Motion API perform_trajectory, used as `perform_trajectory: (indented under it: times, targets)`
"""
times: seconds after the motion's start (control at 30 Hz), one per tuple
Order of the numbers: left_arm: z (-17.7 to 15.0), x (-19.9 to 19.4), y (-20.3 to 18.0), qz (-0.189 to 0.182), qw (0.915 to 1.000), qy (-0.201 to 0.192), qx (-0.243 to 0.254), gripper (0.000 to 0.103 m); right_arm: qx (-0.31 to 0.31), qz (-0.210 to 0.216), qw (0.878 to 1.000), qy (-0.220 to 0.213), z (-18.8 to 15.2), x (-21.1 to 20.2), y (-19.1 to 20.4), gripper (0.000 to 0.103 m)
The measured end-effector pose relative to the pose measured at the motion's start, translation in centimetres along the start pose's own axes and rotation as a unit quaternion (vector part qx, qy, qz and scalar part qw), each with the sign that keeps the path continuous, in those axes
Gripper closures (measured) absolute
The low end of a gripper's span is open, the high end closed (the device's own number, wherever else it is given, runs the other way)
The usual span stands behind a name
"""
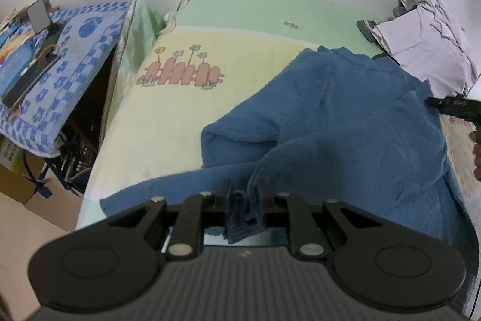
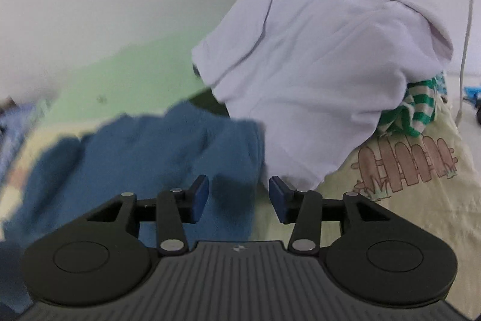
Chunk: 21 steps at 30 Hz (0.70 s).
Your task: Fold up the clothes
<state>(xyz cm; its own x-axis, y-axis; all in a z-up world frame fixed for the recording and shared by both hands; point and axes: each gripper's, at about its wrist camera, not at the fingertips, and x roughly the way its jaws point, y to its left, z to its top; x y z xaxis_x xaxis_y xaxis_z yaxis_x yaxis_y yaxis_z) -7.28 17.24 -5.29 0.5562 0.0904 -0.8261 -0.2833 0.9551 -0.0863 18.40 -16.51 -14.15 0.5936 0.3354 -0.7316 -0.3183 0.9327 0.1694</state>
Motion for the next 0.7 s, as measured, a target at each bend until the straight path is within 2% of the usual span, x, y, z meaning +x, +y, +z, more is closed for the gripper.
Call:
perform_trajectory:
  times: [0.03, 0.13, 0.2, 0.3, 0.37, 0.4, 0.43, 0.5, 0.53, 0.6, 0.7]
  targets:
    - [0.1, -0.1, -0.1, -0.001, 1.0000, -0.002, 0.002, 0.087, -0.001, -0.004, 1.000, 0.007, -0.1, 0.4, 0.1, 0.089]
    - [0.3, -0.2, -0.4, -0.003, 0.9999, -0.008, 0.007, 0.087, 0.043, -0.016, 0.999, -0.027, 0.0, -0.7, -0.6, 0.090]
    - [0.7, -0.3, -0.6, -0.004, 0.9998, -0.014, 0.012, 0.087, 0.080, -0.013, 0.996, -0.024, -0.1, -0.4, -1.8, 0.090]
    - [1.7, -0.1, -0.8, -0.006, 0.9994, -0.025, 0.021, 0.087, 0.082, -0.014, 0.996, -0.024, -0.8, 0.3, -2.0, 0.088]
    - [2.4, -0.1, -1.0, -0.007, 0.9991, -0.033, 0.027, 0.088, 0.061, -0.018, 0.998, -0.025, -0.8, -0.4, -1.5, 0.081]
    - [2.8, 0.0, -1.1, -0.008, 0.9988, -0.037, 0.030, 0.089, 0.068, -0.017, 0.997, -0.030, -0.8, -1.4, -1.7, 0.070]
    - [3.1, 0.0, -1.2, -0.009, 0.9986, -0.041, 0.034, 0.089, 0.069, -0.019, 0.997, -0.043, -1.2, -3.2, -2.1, 0.065]
    - [3.8, 0.1, -1.3, -0.010, 0.9980, -0.049, 0.040, 0.089, 0.051, -0.026, 0.996, -0.061, -2.5, -6.8, -2.3, 0.063]
    - [4.2, 0.1, -1.4, -0.011, 0.9976, -0.053, 0.043, 0.091, 0.032, -0.032, 0.997, -0.065, -3.5, -8.5, -2.1, 0.060]
    - [5.2, 0.2, -1.6, -0.010, 0.9967, -0.061, 0.053, 0.103, 0.002, -0.052, 0.997, -0.053, -6.2, -11.5, -1.8, 0.052]
    - [7.4, 0.0, -1.7, -0.018, 0.9942, -0.079, 0.071, 0.103, -0.009, -0.068, 0.998, -0.014, -11.9, -15.8, -1.2, 0.049]
